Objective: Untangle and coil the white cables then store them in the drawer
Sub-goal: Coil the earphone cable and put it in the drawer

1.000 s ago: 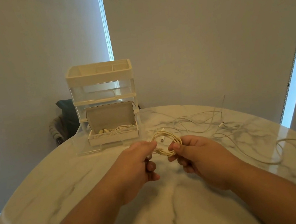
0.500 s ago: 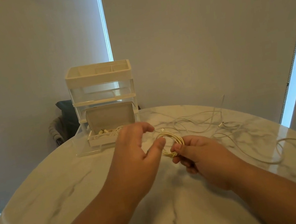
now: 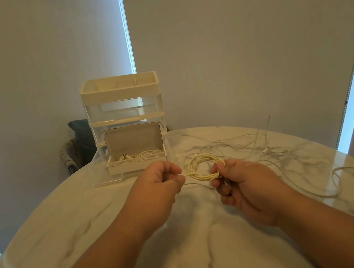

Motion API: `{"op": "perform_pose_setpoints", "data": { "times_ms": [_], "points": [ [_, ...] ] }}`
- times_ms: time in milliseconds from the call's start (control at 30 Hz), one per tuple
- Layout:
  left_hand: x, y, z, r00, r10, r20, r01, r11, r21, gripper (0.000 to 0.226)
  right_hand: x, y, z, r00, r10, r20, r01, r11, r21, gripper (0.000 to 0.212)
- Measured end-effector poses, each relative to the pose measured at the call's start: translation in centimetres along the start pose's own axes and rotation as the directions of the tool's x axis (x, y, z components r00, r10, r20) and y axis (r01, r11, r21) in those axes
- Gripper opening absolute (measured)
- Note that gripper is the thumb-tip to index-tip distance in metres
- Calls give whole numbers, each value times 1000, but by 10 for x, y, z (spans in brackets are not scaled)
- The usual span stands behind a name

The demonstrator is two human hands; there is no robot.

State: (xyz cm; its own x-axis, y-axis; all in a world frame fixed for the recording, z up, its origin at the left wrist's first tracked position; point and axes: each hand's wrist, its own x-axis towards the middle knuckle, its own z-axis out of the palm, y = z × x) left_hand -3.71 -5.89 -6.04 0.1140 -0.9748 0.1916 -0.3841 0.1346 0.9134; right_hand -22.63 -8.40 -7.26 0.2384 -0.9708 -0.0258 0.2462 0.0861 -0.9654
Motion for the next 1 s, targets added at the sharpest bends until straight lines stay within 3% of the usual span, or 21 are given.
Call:
{"op": "perform_pose_setpoints", "data": {
  "times_ms": [133, 233, 300, 367, 467, 600, 733, 833, 900, 1000],
  "points": [
    [-1, -6, 3, 992, -47, 121, 37, 996, 87, 41, -5, 0, -2, 991, 88, 101, -85, 996, -33, 22],
    [-10, 1, 1, 978, 174, 113, -203, 909, 363, 76, -8, -1, 0, 978, 164, 129, -152, 984, -96, 21],
    [-16, 9, 5, 912, 370, 179, -409, 776, 480, 73, -9, 0, 1, 972, 177, 155, -162, 982, -100, 18],
    [-17, 10, 11, 875, 420, 241, -483, 730, 484, 48, -9, 2, 1, 971, 172, 168, -163, 984, -65, 18],
    [-11, 5, 15, 894, 382, 235, -448, 766, 461, 34, -6, 0, -1, 973, 178, 149, -179, 984, -9, 19],
    [-8, 2, 19, 879, 324, 351, -459, 773, 437, 46, -5, -4, -5, 957, 254, 140, -257, 966, 2, 21],
    [-4, 0, 26, 887, 305, 347, -444, 769, 460, 22, -6, -9, -7, 950, 267, 164, -274, 961, 25, 22],
    [-3, -6, 25, 920, 220, 324, -306, 920, 243, 12, -6, -16, -16, 927, 213, 308, -252, 963, 95, 44],
    [-5, -9, 21, 922, 137, 363, -156, 988, 23, 13, -9, -17, -19, 908, 181, 378, -192, 981, -8, 56],
    [-8, -9, 20, 888, 39, 459, 24, 991, -130, 15, -11, -14, -13, 959, 154, 239, -119, 981, -155, 25]
  ]
}}
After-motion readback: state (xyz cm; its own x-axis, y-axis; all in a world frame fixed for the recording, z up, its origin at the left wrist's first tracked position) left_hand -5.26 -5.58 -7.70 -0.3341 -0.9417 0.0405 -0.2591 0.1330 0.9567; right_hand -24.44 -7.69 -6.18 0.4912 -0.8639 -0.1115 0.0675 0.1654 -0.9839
